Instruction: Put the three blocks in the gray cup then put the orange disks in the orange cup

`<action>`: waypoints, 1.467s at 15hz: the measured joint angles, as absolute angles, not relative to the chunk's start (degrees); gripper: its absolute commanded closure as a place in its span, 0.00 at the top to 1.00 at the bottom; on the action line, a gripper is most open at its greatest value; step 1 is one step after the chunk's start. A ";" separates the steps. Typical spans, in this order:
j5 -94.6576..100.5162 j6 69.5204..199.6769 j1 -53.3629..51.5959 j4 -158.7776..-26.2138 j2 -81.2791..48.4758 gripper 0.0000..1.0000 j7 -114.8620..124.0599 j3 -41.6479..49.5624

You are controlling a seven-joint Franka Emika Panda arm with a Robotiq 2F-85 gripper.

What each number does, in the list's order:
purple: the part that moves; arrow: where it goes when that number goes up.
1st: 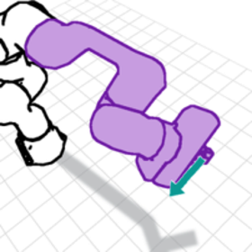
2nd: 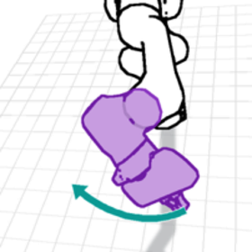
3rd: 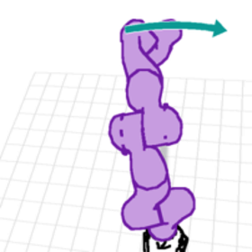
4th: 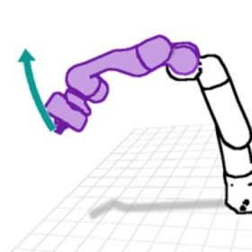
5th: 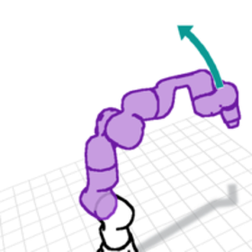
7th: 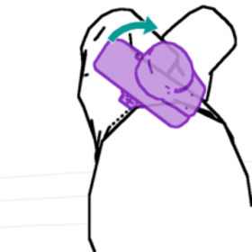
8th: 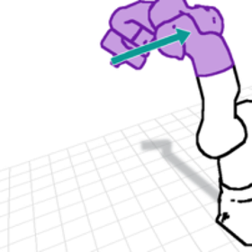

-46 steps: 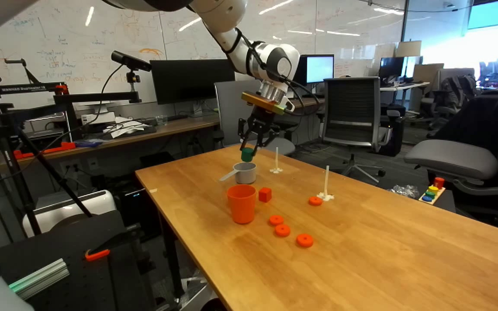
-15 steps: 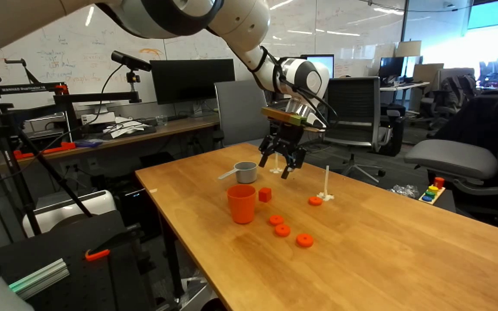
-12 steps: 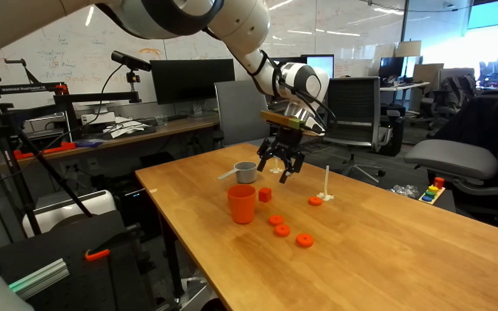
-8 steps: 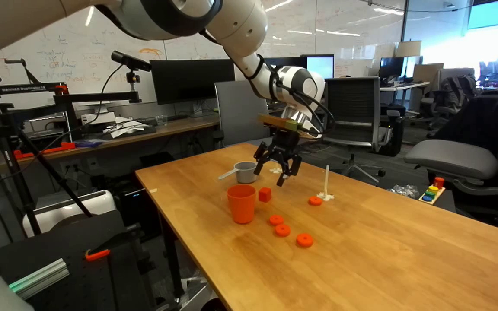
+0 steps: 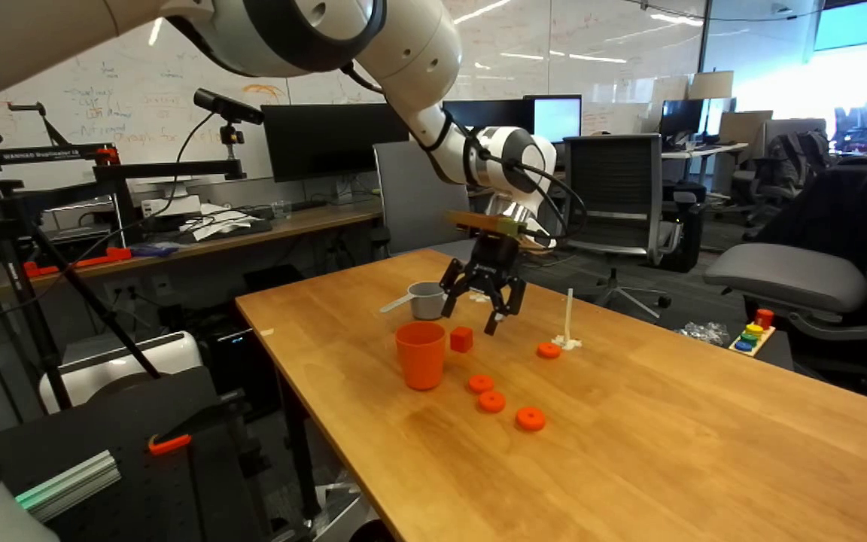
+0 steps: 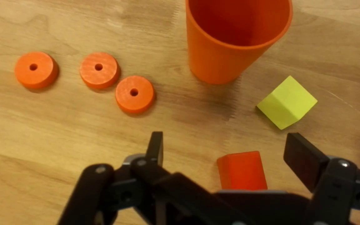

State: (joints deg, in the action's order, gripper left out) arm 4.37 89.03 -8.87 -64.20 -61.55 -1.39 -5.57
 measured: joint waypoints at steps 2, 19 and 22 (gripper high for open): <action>4.87 89.31 -9.04 -64.19 -61.82 1.00 -2.04 -5.57; 5.35 96.87 -10.52 -63.83 -63.44 0.10 -5.24 -5.59; 4.33 97.28 -9.43 -63.82 -62.80 0.08 -5.52 -6.07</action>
